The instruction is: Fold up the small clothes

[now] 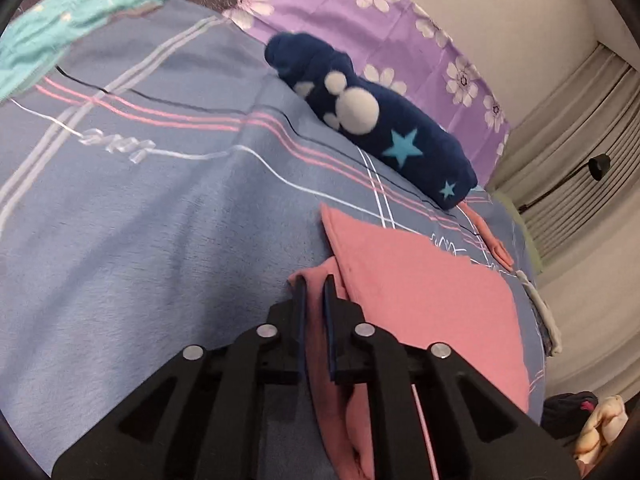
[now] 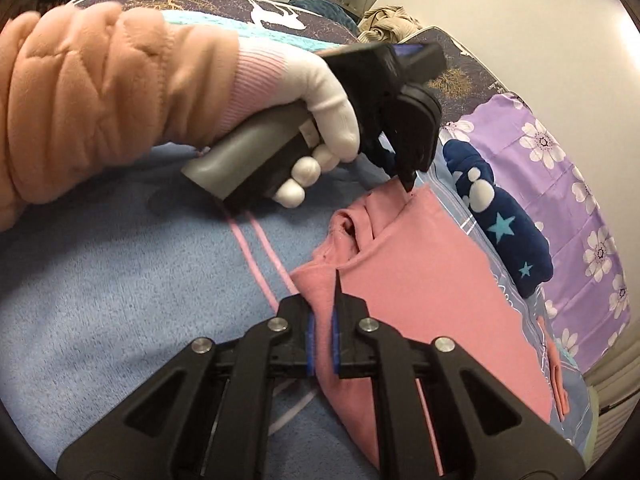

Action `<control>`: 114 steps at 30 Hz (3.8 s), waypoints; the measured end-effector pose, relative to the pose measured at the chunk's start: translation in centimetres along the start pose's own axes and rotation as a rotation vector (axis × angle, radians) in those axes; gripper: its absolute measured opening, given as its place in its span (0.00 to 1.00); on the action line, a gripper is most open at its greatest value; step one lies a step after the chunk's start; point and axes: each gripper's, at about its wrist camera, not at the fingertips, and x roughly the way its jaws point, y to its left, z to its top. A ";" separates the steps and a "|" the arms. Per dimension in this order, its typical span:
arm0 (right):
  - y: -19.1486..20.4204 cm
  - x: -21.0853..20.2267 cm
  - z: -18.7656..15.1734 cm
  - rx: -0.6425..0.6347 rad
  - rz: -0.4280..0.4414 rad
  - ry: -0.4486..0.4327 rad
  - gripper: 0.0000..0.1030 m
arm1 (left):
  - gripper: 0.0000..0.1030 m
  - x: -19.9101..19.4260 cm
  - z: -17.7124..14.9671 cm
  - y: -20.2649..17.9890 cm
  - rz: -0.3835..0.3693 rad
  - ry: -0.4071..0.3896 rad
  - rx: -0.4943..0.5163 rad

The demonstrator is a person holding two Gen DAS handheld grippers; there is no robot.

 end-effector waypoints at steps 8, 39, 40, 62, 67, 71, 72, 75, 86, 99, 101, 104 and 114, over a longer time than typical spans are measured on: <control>2.6 -0.5 -0.7 -0.117 -0.036 -0.032 0.19 | 0.31 -5.1 -4.2 -1.0 -0.040 0.018 0.096; -10.0 -6.6 -11.0 0.489 0.076 0.067 0.37 | 0.12 -9.0 -13.1 -1.5 -0.071 0.060 0.072; -10.1 -6.6 -11.0 0.488 0.075 0.063 0.40 | 0.28 -9.1 -13.4 -1.7 -0.114 0.066 0.065; -15.9 -10.0 -19.0 0.746 -0.057 0.131 0.45 | 0.41 -9.2 -17.4 -7.7 0.106 0.077 0.339; -18.3 -12.6 -23.8 0.858 -0.194 0.182 0.48 | 0.24 -7.9 -17.7 -8.0 0.150 0.064 0.379; -20.4 -13.7 -28.3 1.040 -0.206 0.220 0.49 | 0.07 -9.7 -17.4 -9.7 0.104 0.032 0.388; -20.6 -13.8 -29.0 1.071 -0.198 0.224 0.49 | 0.06 -10.4 -17.3 -10.4 0.103 0.019 0.409; -20.7 -13.9 -30.5 1.121 -0.178 0.233 0.49 | 0.05 -11.6 -17.5 -10.9 0.128 0.012 0.426; -21.1 -13.0 -31.2 1.144 -0.130 0.218 0.53 | 0.12 -11.2 -19.1 -7.5 0.178 0.022 0.292; -21.0 -12.9 -31.4 1.126 -0.124 0.197 0.58 | 0.27 -9.1 -18.7 -9.0 0.278 0.063 0.324; -21.1 -12.9 -31.3 1.128 -0.134 0.194 0.58 | 0.27 -9.8 -18.8 -9.1 0.284 0.040 0.328; -20.9 -12.8 -30.6 1.110 -0.155 0.195 0.58 | 0.29 -10.6 -18.5 -8.8 0.269 0.016 0.290; -18.4 -14.3 -24.5 0.875 -0.274 0.120 0.63 | 0.44 -9.5 -18.9 -8.2 0.269 0.023 0.259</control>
